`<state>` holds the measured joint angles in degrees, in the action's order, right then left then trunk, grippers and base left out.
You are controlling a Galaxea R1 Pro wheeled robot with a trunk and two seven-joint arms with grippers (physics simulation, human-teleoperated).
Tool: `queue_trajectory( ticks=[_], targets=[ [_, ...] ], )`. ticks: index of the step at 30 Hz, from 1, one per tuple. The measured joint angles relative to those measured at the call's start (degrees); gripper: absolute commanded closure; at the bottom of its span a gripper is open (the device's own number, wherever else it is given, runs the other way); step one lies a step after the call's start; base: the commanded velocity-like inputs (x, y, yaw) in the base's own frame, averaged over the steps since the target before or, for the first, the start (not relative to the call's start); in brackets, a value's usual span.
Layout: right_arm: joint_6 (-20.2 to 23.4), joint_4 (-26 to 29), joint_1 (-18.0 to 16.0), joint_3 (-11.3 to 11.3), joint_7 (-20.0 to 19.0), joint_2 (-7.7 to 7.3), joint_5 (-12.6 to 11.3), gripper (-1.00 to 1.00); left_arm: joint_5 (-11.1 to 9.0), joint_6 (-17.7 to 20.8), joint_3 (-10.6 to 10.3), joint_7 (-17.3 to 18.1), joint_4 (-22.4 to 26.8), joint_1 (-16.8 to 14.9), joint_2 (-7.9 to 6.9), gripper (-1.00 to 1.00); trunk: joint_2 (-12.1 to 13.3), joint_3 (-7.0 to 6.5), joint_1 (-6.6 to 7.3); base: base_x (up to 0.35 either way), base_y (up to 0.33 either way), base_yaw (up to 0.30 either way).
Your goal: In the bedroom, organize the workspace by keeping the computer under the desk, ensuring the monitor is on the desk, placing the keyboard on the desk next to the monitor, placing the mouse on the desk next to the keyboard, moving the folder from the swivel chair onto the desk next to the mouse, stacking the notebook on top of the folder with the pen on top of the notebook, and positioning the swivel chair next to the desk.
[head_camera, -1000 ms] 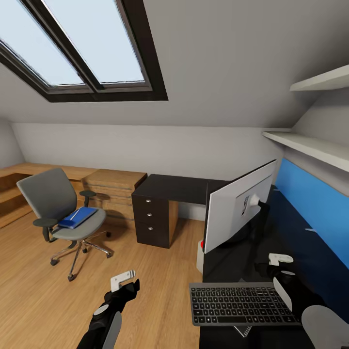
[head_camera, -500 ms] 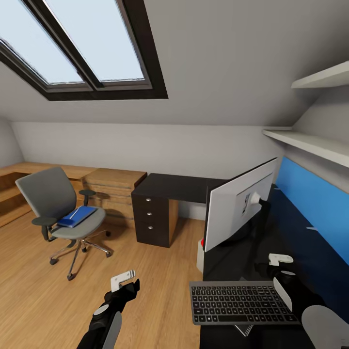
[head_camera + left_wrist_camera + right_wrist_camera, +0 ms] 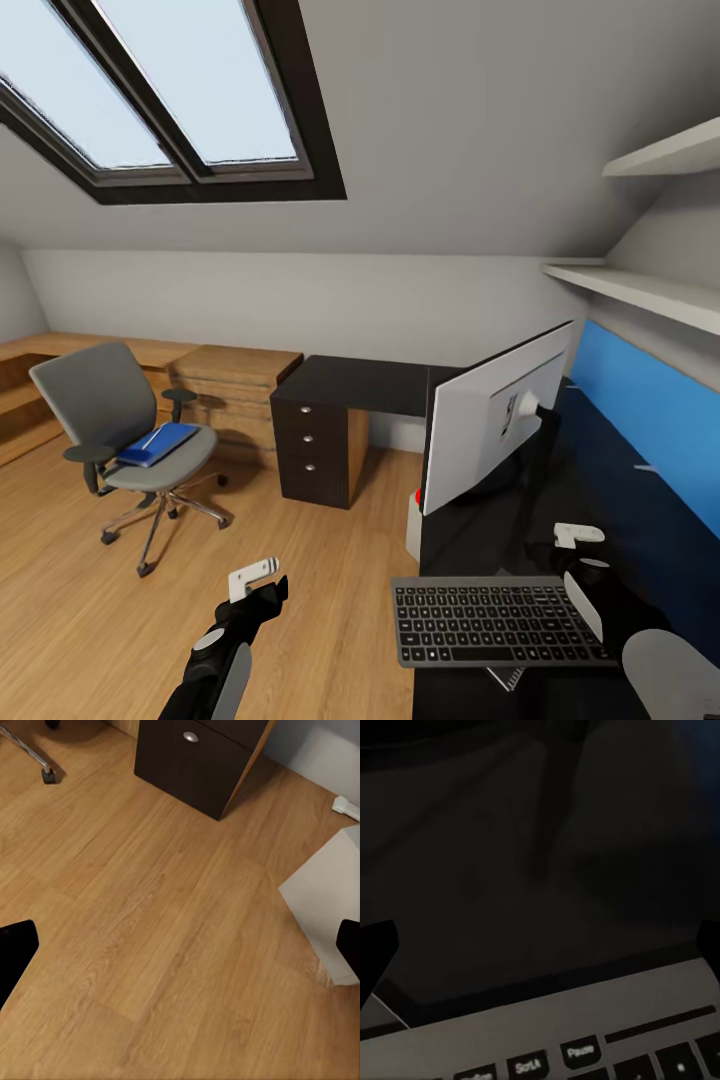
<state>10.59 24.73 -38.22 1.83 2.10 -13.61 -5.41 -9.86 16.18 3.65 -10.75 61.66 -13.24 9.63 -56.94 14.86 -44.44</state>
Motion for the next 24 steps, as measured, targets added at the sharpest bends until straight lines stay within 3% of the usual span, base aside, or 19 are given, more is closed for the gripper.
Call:
queue_trajectory(
  ticks=[4, 5, 9, 24],
  targets=[
    [0.0, 0.0, 0.0, 0.0, -0.1, 0.01, 0.1, -1.0, 0.0, 0.0, 0.0, 0.0, -0.1, 0.0, -0.01, -1.0, -1.6, 0.72, -0.88, 0.0, 0.0, 0.0],
    [0.0, 0.0, 0.0, -0.8, -0.1, 0.08, 2.2, -1.0, 0.0, -0.1, 0.0, 0.0, -0.2, 0.0, 0.0, -1.0, -2.0, 0.9, -1.1, 0.0, 0.0, 0.0],
    [0.0, 0.0, 0.0, -1.2, 0.0, 0.14, 3.6, -1.0, 0.0, -0.1, 0.0, 0.0, -0.3, 0.0, 0.0, -1.0, -3.6, 1.62, -1.98, 0.0, 0.0, 0.0],
    [1.5, 0.2, 0.0, -1.4, 0.0, 0.42, 4.1, -1.0, 0.0, -0.1, 0.0, 0.0, -0.5, 0.0, 0.0, -1.0, -9.6, 4.32, -5.28, 0.0, 0.0, 0.0]
  ],
)
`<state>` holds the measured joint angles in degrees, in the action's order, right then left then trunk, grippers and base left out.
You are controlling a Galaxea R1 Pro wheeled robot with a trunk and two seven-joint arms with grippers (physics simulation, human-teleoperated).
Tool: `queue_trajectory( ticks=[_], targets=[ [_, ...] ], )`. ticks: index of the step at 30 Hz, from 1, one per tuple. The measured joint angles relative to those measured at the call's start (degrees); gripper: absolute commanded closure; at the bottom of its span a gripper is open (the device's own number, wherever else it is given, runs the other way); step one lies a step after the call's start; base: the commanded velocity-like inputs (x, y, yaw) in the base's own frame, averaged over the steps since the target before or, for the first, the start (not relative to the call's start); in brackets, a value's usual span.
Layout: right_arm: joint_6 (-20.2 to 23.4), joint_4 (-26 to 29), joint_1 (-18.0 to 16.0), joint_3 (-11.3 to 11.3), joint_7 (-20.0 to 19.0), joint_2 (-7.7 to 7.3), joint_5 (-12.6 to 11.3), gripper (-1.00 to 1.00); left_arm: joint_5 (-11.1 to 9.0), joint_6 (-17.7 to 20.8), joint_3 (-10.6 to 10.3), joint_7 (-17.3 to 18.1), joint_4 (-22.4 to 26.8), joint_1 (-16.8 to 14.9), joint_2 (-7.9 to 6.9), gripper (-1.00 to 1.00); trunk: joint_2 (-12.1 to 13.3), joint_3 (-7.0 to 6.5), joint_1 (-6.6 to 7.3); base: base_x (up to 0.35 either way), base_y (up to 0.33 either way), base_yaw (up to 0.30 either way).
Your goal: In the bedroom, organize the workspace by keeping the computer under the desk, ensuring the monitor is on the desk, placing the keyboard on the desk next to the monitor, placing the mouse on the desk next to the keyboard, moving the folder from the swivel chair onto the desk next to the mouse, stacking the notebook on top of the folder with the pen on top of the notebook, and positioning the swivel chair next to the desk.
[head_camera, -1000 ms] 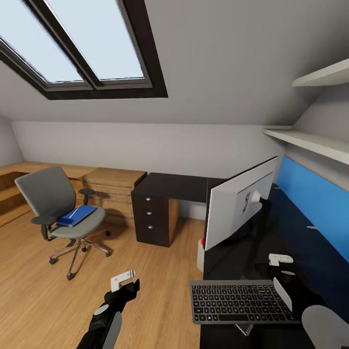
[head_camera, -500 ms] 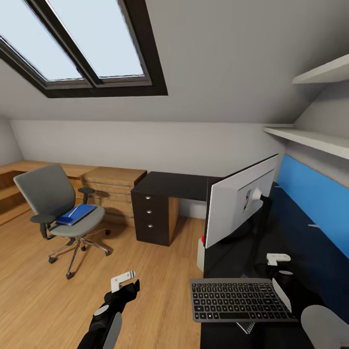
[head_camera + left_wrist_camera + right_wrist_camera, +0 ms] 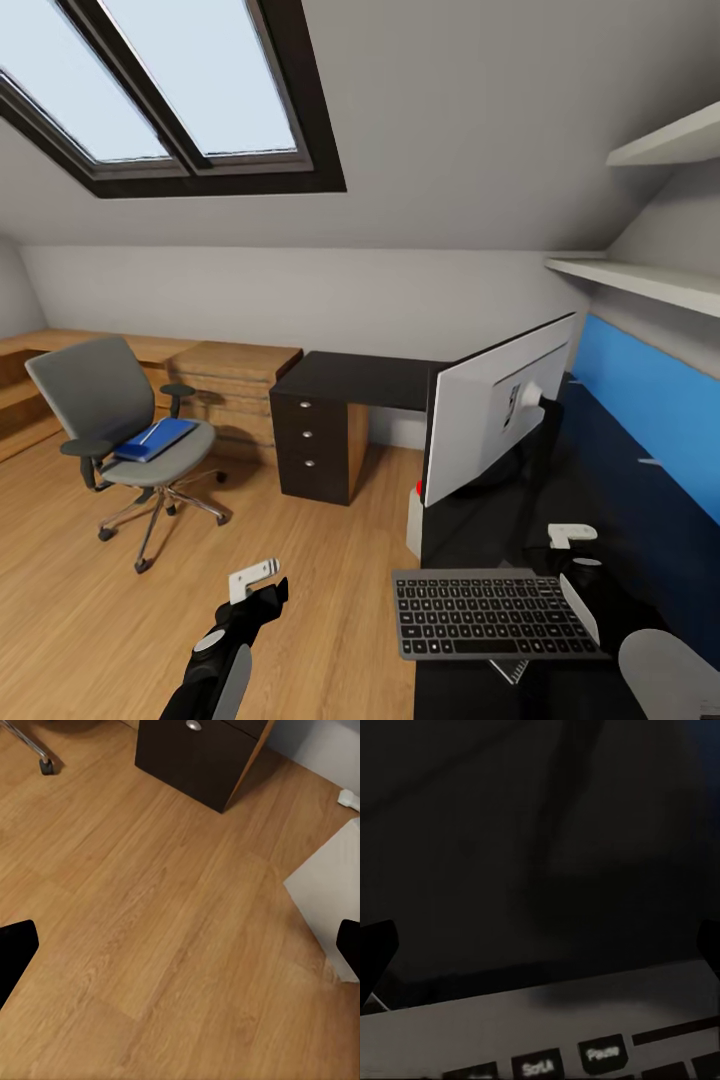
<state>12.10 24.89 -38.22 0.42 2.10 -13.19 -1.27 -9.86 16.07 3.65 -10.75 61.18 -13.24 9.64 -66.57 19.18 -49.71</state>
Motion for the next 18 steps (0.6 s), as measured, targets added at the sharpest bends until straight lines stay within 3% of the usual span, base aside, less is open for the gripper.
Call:
queue_trajectory(
  ticks=[10, 18],
  targets=[
    [0.3, 0.1, 0.0, 0.0, 0.0, 0.0, 0.0, -1.0, 0.1, -0.1, 0.0, 0.2, -1.3, 0.0, -0.06, -1.0, -0.4, 0.19, -0.23, 0.005, 0.0, 0.0],
    [0.5, 0.1, 0.0, 0.0, 0.0, 0.0, 0.0, -1.0, 0.0, -0.2, 0.0, 0.2, -2.4, 0.0, -0.09, -1.0, -0.4, 0.19, -0.22, 0.13, 0.0, 0.0]
  ],
)
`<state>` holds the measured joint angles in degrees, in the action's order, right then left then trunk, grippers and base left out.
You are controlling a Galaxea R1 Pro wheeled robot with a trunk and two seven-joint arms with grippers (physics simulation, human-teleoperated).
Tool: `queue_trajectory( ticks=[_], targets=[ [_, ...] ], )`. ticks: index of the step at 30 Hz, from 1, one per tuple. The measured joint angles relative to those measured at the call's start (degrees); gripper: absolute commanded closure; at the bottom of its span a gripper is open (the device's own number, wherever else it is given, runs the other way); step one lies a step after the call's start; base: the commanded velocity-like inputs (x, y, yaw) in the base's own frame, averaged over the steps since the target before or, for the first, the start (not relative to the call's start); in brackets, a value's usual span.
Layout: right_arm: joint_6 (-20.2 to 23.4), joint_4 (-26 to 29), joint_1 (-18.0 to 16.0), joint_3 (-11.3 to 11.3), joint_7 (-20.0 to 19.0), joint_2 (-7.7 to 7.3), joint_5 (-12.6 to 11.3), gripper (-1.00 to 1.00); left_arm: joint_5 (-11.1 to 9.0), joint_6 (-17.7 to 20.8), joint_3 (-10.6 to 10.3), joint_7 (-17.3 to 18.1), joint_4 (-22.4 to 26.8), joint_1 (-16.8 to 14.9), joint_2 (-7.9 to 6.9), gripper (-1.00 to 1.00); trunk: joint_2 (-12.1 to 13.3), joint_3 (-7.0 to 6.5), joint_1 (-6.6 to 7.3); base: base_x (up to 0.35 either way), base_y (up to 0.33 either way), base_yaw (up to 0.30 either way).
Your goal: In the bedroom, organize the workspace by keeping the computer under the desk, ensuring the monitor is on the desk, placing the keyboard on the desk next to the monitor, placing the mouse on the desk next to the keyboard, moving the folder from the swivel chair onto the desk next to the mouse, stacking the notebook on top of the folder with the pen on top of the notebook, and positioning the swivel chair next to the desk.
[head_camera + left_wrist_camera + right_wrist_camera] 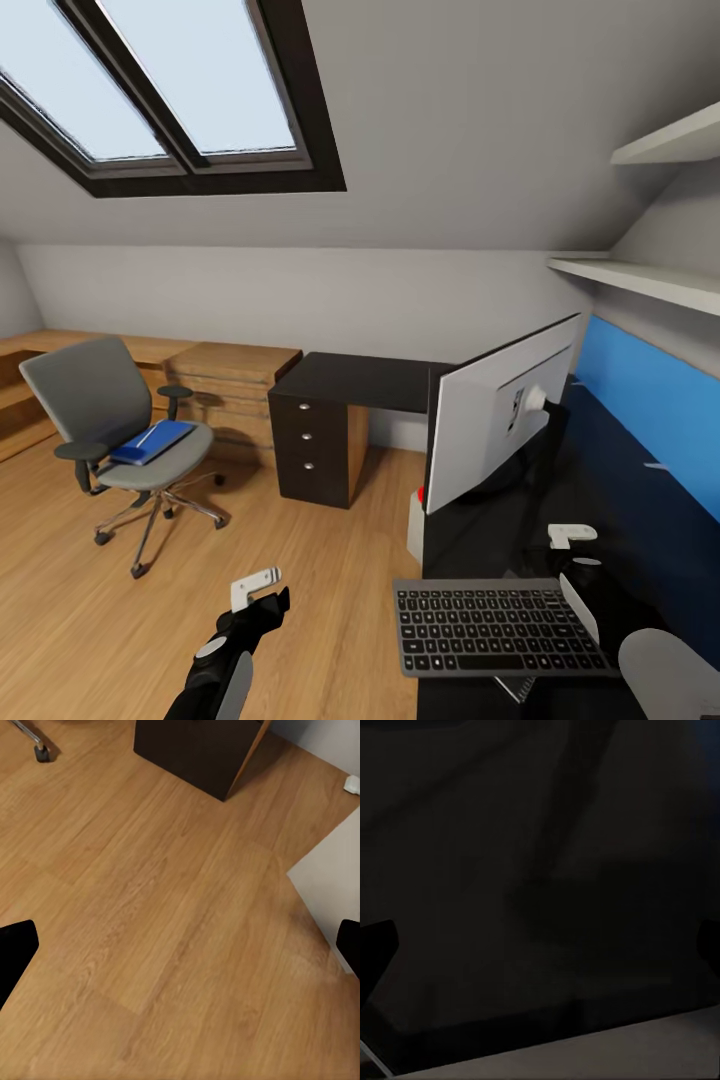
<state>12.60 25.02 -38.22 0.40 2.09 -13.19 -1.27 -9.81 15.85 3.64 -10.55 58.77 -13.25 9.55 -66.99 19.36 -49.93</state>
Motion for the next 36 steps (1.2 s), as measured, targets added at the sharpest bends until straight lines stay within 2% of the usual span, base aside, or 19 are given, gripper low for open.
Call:
queue_trajectory(
  ticks=[5, 12, 16, 28, 36],
  targets=[
    [0.6, 0.0, 0.0, 0.0, 0.0, 0.0, 0.0, -1.0, 0.0, 0.0, 0.0, -0.1, 0.0, 0.0, 0.0, -1.0, 0.0, 0.0, 0.0, 0.024, 0.0, 0.0],
    [4.8, 0.1, 0.0, 0.1, 0.1, 0.0, 0.0, -1.0, -0.2, 0.0, 0.0, -0.1, 0.1, 0.0, 0.0, -1.0, 0.0, 0.0, -0.01, 0.003, 0.0, 0.0],
    [5.6, 0.2, 0.0, 0.1, 0.1, 0.0, 0.0, -1.0, -0.2, 0.0, -0.1, -0.1, 0.1, 0.0, 0.0, -1.0, 0.0, 0.0, -0.01, 0.0, 0.0, 0.0],
    [5.9, 0.2, 0.0, 0.1, 0.1, 0.0, 0.0, -1.0, -0.2, 0.0, -0.1, -0.2, 0.1, 0.0, 0.0, -1.0, -4.8, 2.15, -2.64, 0.0, 0.0, 0.0],
    [5.9, 0.2, 0.0, 0.1, 0.1, 0.0, 0.1, -1.0, 0.0, 0.0, -0.1, -0.1, 0.1, 0.0, 0.0, -1.0, -4.8, 2.16, -2.64, 0.0, 0.0, 0.0]
  ],
)
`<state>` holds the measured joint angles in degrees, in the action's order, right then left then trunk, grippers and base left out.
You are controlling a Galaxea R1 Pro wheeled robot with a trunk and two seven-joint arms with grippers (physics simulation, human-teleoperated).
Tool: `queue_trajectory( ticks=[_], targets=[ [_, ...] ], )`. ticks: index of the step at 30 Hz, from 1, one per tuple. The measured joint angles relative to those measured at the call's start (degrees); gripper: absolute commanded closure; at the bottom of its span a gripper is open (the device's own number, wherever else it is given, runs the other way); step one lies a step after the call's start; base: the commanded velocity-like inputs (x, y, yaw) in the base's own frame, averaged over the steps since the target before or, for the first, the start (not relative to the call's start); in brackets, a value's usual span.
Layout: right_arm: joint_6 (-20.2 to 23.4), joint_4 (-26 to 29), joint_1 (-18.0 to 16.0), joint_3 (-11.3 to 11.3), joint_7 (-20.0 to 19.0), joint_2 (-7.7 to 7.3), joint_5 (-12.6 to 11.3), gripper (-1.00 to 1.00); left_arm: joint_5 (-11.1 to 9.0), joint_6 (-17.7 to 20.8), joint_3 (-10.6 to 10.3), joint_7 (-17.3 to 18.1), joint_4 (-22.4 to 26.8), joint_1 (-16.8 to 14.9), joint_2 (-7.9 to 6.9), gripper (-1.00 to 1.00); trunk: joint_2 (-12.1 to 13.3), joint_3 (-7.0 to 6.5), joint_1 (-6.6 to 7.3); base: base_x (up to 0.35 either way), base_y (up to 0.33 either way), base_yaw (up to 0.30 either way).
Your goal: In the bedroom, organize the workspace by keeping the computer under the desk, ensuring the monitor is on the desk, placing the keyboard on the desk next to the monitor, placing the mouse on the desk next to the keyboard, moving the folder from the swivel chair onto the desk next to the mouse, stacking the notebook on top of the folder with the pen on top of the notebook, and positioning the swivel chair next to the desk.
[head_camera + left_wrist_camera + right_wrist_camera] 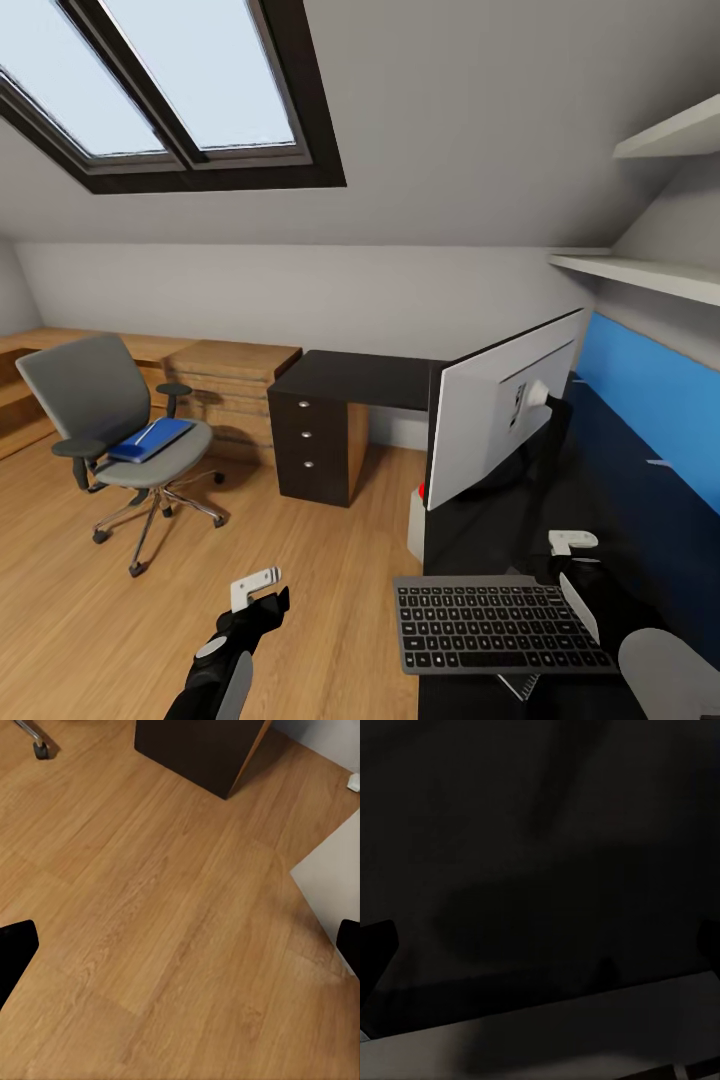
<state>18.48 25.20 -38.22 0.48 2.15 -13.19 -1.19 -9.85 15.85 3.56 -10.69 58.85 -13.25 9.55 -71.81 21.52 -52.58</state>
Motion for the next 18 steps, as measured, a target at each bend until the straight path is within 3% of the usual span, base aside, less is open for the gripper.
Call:
queue_trajectory(
  ticks=[10, 18],
  targets=[
    [0.0, 0.0, 0.0, 0.0, 0.0, 0.0, 0.0, -1.0, 0.0, 0.0, 0.1, 0.1, -0.1, 0.0, -0.73, -1.0, 0.0, 0.0, 0.0, -0.005, 0.0, 0.0],
    [0.0, 0.0, 0.0, 0.0, 0.2, 0.0, 0.0, -1.0, 0.0, 0.0, 0.0, 0.1, -0.2, 0.0, -0.97, -1.0, 0.0, 0.0, -0.01, -0.145, 0.0, 0.0]
  ],
)
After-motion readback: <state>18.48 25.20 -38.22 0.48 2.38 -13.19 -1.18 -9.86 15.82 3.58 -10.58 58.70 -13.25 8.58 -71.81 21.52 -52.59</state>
